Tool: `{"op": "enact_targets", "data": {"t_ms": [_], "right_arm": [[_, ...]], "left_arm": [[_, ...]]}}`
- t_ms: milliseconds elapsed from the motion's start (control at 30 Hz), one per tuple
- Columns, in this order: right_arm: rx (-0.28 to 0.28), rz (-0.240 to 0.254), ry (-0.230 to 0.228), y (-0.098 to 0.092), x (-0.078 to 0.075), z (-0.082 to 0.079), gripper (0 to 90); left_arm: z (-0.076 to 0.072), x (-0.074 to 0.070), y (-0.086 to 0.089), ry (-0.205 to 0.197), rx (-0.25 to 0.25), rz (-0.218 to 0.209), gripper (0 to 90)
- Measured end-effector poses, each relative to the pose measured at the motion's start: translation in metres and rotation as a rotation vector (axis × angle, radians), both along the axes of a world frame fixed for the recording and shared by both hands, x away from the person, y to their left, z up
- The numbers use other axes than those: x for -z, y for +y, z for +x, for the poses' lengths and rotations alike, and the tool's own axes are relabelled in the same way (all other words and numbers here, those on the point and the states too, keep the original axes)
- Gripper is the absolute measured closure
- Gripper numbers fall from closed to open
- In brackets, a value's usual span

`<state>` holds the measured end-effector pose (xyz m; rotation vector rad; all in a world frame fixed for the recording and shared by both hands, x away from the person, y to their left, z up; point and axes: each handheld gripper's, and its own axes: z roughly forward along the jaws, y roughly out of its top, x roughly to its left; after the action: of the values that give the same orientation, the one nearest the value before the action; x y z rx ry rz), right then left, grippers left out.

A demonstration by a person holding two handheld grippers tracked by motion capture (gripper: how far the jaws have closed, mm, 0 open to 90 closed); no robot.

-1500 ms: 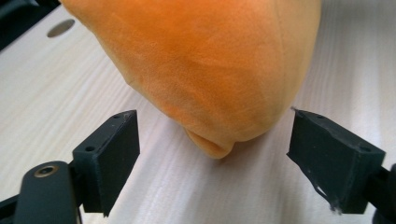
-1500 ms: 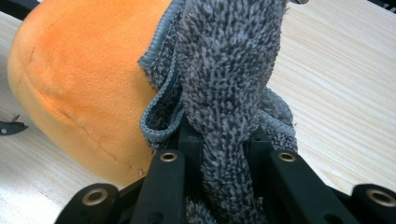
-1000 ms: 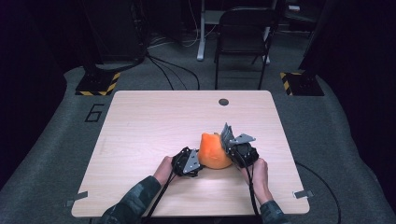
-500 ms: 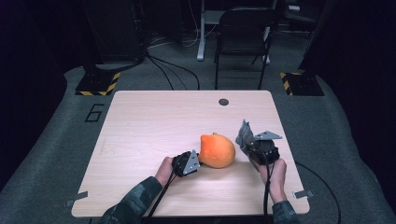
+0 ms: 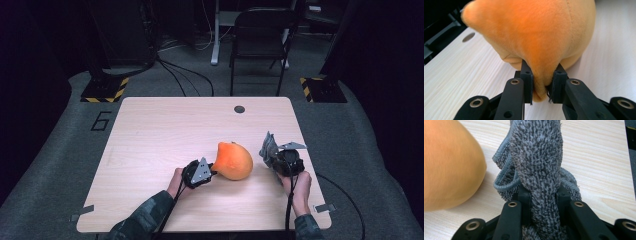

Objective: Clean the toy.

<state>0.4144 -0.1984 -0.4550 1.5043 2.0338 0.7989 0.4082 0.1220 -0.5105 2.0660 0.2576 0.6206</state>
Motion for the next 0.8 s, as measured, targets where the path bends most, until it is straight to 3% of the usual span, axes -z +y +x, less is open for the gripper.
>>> {"op": "enact_targets", "data": {"t_ms": [100,133,167,200,333,400,433,700,767,800], "right_arm": [[-0.001,-0.003,-0.009,-0.001,-0.001,0.000,73.2],[-0.001,-0.002,-0.010,0.000,-0.001,0.000,73.1],[0.001,-0.003,-0.015,0.000,-0.002,-0.001,73.1],[0.001,-0.003,-0.015,0.000,-0.002,-0.001,73.1],[-0.004,-0.006,-0.033,0.001,-0.005,-0.002,73.1],[-0.012,-0.011,-0.036,0.001,-0.006,-0.003,73.0],[-0.012,-0.007,-0.040,0.002,-0.007,-0.003,73.0],[-0.026,-0.009,-0.065,0.005,-0.015,-0.006,73.0],[-0.024,-0.011,-0.062,0.006,-0.016,-0.007,73.0],[-0.038,-0.009,-0.078,0.008,-0.019,-0.008,73.0]], "left_arm": [[-0.004,-0.014,0.001,0.052,0.010,-0.036,77.3],[-0.004,-0.014,0.001,0.052,0.010,-0.036,77.2],[-0.006,-0.022,0.002,0.091,0.013,-0.058,77.1],[-0.006,-0.022,0.002,0.091,0.013,-0.058,77.1],[-0.007,-0.041,0.008,0.231,-0.005,-0.128,76.9],[-0.007,-0.044,0.009,0.254,-0.011,-0.141,76.9],[-0.005,-0.047,0.011,0.313,-0.032,-0.169,76.8],[0.002,-0.047,0.017,0.541,-0.097,-0.232,76.7],[0.003,-0.046,0.016,0.557,-0.103,-0.231,76.6],[0.006,-0.043,0.017,0.607,-0.108,-0.239,76.5]]}}
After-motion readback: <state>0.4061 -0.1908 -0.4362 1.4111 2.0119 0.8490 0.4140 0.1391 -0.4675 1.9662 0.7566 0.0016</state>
